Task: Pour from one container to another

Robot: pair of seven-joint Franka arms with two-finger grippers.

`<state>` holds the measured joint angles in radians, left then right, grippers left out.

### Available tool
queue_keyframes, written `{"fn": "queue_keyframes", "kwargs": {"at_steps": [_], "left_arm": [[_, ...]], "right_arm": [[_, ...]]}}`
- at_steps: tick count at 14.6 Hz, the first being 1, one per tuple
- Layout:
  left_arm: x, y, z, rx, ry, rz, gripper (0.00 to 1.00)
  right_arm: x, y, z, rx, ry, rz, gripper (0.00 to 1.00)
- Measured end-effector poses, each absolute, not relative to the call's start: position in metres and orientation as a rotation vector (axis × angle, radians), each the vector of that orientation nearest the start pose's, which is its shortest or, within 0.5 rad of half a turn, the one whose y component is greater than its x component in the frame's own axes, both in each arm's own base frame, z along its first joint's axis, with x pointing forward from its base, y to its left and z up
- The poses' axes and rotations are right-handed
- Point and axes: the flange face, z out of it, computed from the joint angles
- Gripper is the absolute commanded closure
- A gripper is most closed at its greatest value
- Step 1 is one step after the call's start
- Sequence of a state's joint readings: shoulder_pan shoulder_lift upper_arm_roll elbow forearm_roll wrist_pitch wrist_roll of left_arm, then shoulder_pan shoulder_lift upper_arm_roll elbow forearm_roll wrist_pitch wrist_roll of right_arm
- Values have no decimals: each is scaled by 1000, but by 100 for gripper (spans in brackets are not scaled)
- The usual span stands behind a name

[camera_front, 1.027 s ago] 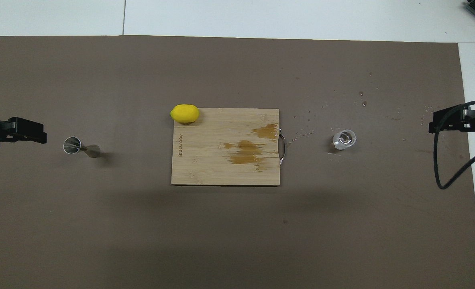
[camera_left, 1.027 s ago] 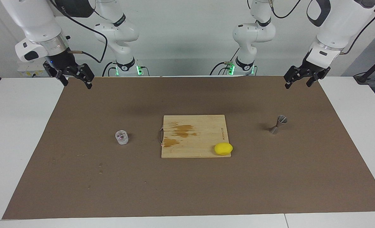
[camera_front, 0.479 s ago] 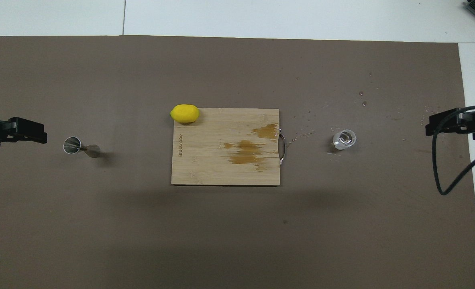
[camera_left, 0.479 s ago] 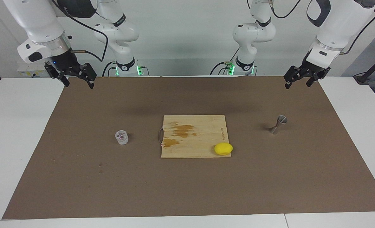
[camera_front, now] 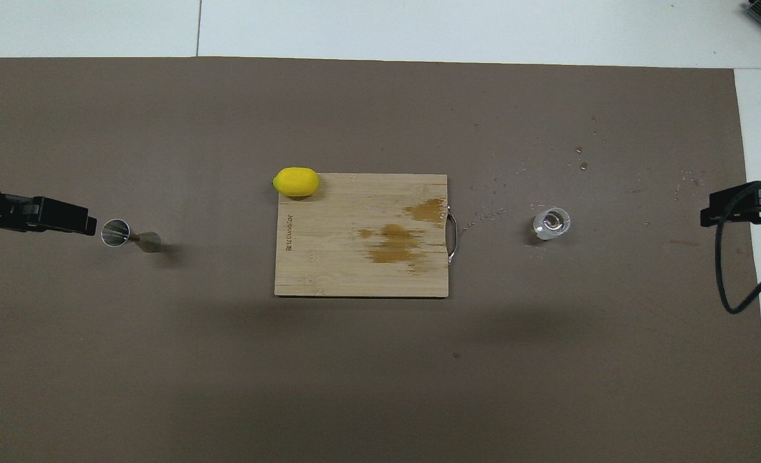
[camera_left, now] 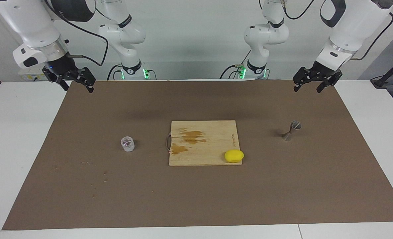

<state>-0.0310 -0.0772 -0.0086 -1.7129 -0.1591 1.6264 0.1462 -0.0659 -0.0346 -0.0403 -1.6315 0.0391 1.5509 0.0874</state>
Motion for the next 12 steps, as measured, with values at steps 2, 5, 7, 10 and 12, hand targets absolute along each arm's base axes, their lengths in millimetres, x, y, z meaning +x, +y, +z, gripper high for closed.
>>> {"fn": "queue_keyframes", "kwargs": {"at_steps": [2, 5, 7, 10, 12], "left_arm": [[534, -34, 602, -3386, 442, -51, 0], [529, -13, 587, -3508, 668, -172, 0], [523, 1, 576, -3485, 886, -257, 0], [521, 22, 564, -3463, 1142, -423, 0], [521, 40, 554, -3487, 1233, -549, 0]], "right_arm": [[533, -72, 605, -3047, 361, 97, 0], [528, -77, 592, -2978, 525, 147, 0], [525, -74, 578, -2827, 710, 208, 0], [516, -106, 549, -2551, 922, 298, 0], [509, -132, 528, -2349, 1062, 355, 0]]}}
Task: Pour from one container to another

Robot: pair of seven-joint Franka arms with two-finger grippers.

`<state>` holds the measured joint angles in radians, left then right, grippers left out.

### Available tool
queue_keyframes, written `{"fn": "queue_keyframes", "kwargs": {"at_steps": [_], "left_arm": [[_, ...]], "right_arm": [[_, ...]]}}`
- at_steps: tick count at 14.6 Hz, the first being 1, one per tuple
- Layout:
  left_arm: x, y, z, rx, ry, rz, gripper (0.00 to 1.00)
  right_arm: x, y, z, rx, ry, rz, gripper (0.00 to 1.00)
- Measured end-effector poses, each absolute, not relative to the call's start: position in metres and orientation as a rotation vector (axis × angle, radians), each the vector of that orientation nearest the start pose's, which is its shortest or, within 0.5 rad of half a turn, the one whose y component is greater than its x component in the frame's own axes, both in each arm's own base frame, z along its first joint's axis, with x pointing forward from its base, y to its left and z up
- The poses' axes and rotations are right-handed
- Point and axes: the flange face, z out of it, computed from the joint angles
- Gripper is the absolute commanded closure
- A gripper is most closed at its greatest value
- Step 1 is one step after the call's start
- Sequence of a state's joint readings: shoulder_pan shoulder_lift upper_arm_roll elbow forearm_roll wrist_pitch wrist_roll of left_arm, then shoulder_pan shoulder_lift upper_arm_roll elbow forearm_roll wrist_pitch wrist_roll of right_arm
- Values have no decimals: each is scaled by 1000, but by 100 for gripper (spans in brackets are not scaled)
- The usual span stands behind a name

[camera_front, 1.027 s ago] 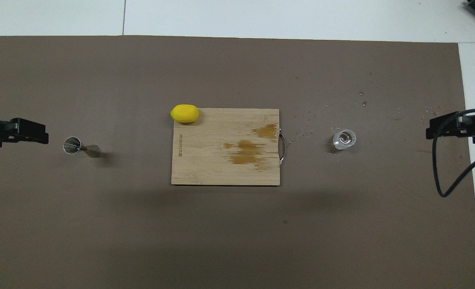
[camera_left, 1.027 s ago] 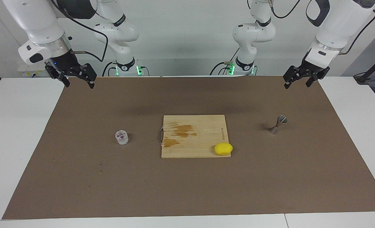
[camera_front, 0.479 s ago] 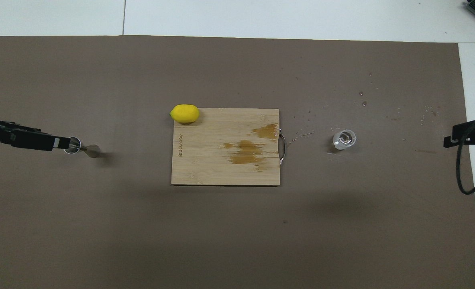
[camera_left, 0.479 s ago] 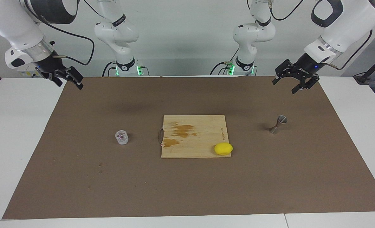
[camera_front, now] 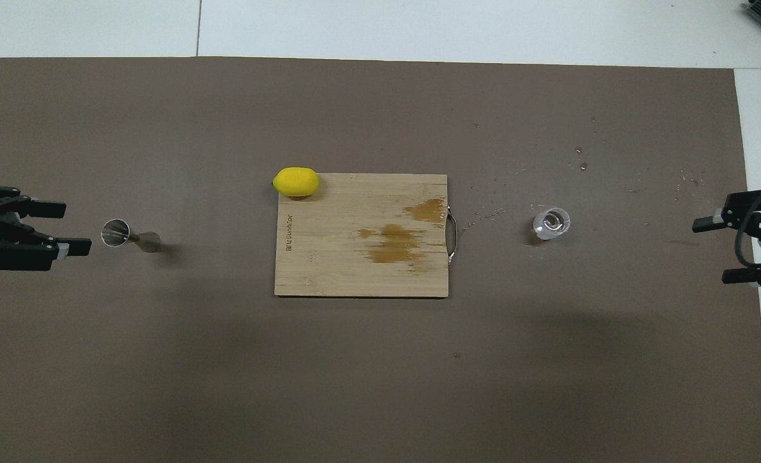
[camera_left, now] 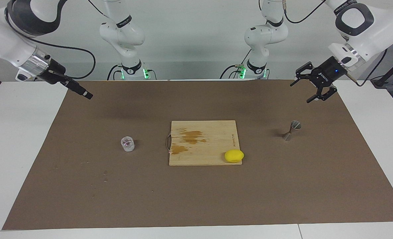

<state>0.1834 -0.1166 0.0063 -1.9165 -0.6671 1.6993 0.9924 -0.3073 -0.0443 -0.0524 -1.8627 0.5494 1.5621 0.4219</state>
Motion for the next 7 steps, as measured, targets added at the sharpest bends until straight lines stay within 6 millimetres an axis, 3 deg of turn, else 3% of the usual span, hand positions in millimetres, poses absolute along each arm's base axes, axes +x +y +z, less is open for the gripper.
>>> {"fn": "queue_keyframes", "kwargs": {"at_steps": [4, 7], "left_arm": [[527, 72, 530, 2187, -890, 522, 0], [536, 77, 508, 2046, -1040, 635, 0]], "right_arm": [[513, -164, 480, -1964, 1314, 505, 0], [528, -174, 435, -1805, 1423, 566, 0]]}}
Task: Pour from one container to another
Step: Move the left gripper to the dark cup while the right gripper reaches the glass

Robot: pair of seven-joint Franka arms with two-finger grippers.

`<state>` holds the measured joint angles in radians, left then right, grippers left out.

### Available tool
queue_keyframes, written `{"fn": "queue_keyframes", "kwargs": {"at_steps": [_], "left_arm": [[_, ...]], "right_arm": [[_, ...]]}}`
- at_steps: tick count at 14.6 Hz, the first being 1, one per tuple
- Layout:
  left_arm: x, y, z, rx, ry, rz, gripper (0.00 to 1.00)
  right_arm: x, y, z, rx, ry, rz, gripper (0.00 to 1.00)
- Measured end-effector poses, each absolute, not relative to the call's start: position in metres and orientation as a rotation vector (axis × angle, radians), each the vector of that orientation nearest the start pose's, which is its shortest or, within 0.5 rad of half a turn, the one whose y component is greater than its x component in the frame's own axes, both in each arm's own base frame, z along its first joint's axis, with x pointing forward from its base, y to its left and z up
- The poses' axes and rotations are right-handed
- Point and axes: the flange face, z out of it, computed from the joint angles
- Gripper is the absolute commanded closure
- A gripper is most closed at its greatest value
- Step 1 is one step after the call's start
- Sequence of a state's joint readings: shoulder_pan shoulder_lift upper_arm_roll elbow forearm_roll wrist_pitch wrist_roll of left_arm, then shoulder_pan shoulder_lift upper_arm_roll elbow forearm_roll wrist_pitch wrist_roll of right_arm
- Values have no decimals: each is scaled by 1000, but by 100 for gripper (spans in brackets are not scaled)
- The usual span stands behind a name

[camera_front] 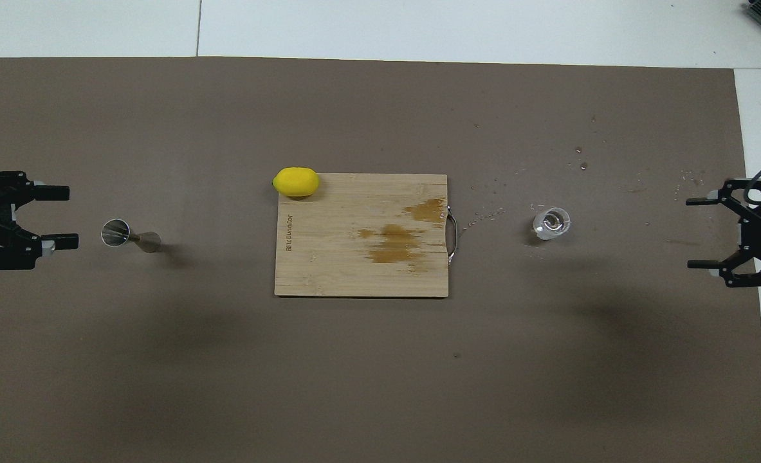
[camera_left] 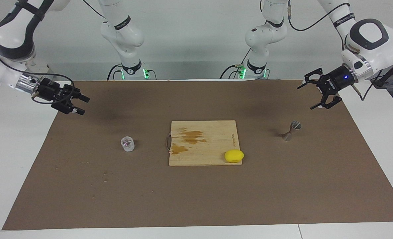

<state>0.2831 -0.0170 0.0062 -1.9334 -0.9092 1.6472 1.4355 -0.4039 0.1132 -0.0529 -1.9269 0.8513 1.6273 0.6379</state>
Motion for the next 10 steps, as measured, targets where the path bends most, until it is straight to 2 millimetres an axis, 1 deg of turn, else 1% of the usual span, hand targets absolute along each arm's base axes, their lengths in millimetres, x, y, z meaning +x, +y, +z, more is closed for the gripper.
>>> {"fn": "queue_keyframes", "kwargs": {"at_steps": [2, 5, 7, 9, 10], "left_arm": [[540, 75, 490, 1955, -1098, 698, 0], [545, 77, 459, 1790, -1116, 800, 0], [550, 90, 431, 1727, -1090, 849, 0], [549, 109, 399, 1651, -1103, 916, 0], [548, 119, 383, 1614, -1114, 955, 0]], "right_arm": [[537, -177, 404, -1714, 1462, 594, 0], [540, -187, 366, -1620, 1498, 650, 0], [538, -199, 348, -1573, 1526, 668, 0], [540, -211, 334, -1512, 1567, 635, 0], [542, -212, 327, -1489, 1578, 631, 0]]}}
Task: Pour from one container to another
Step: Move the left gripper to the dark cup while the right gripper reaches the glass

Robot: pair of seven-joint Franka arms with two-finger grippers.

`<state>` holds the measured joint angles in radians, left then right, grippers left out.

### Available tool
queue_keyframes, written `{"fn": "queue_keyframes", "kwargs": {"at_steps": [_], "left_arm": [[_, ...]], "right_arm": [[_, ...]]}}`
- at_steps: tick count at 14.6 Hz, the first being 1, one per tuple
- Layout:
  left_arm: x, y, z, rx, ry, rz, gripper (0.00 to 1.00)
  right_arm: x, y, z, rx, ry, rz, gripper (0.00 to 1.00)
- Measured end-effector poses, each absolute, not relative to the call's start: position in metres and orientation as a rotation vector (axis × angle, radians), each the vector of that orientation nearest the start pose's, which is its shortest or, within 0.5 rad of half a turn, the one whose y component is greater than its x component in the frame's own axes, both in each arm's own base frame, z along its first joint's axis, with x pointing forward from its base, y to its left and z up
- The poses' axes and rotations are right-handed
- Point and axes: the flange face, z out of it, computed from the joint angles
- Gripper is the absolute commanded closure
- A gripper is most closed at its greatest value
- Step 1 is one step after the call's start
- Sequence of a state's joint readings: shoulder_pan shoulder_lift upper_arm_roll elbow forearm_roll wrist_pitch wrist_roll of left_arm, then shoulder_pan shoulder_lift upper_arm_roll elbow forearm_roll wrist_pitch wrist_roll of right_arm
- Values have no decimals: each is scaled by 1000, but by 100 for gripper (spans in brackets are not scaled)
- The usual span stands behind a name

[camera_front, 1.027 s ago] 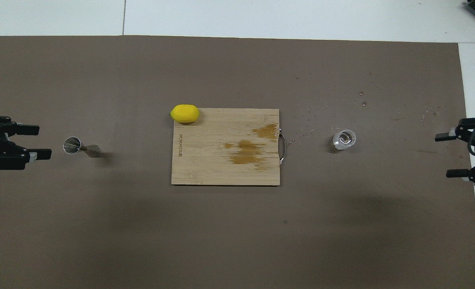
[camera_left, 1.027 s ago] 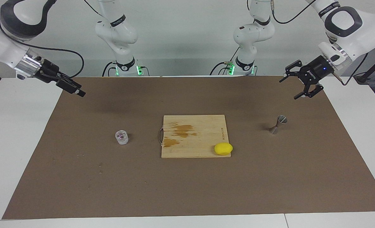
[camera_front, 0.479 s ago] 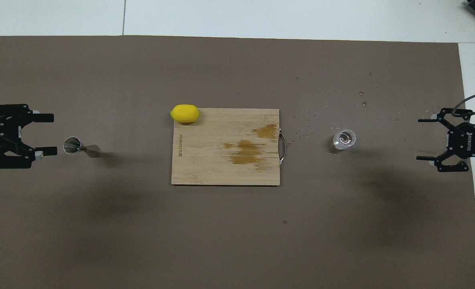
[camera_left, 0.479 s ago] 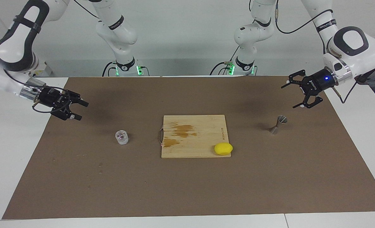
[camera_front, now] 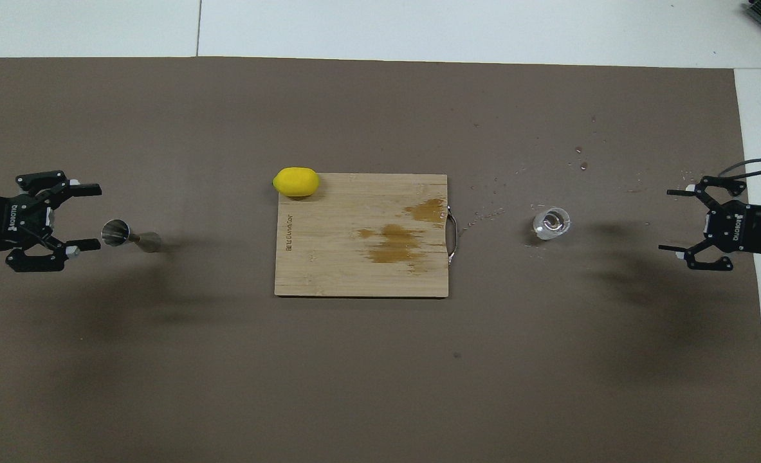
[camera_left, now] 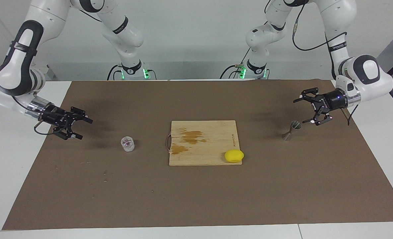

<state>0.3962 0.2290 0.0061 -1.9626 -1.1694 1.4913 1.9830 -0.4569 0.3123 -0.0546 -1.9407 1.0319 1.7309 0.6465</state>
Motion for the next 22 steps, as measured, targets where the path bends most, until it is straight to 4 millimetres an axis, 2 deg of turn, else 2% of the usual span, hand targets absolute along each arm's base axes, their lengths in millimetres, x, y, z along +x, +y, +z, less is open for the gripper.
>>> {"fn": "queue_keyframes", "kwargs": {"at_steps": [3, 6, 9, 11, 15, 17, 22], "left_arm": [[546, 133, 355, 1542, -1166, 1043, 0], [545, 133, 330, 1471, -1206, 1102, 0], [543, 137, 297, 1434, -1194, 1135, 0], [542, 136, 283, 1421, -1185, 1139, 0], [538, 136, 253, 1396, -1174, 1150, 0], [536, 140, 247, 1390, -1160, 1158, 0], [531, 151, 249, 1374, -1135, 1179, 0]], "right_arm": [[551, -198, 312, -1365, 1616, 694, 0], [557, -170, 289, -1263, 1695, 784, 0], [562, -139, 263, -1267, 1750, 824, 0], [565, -121, 255, -1292, 1748, 847, 0], [563, -112, 251, -1329, 1749, 866, 0], [560, -108, 247, -1344, 1745, 876, 0], [558, -88, 237, -1396, 1714, 891, 0]]}}
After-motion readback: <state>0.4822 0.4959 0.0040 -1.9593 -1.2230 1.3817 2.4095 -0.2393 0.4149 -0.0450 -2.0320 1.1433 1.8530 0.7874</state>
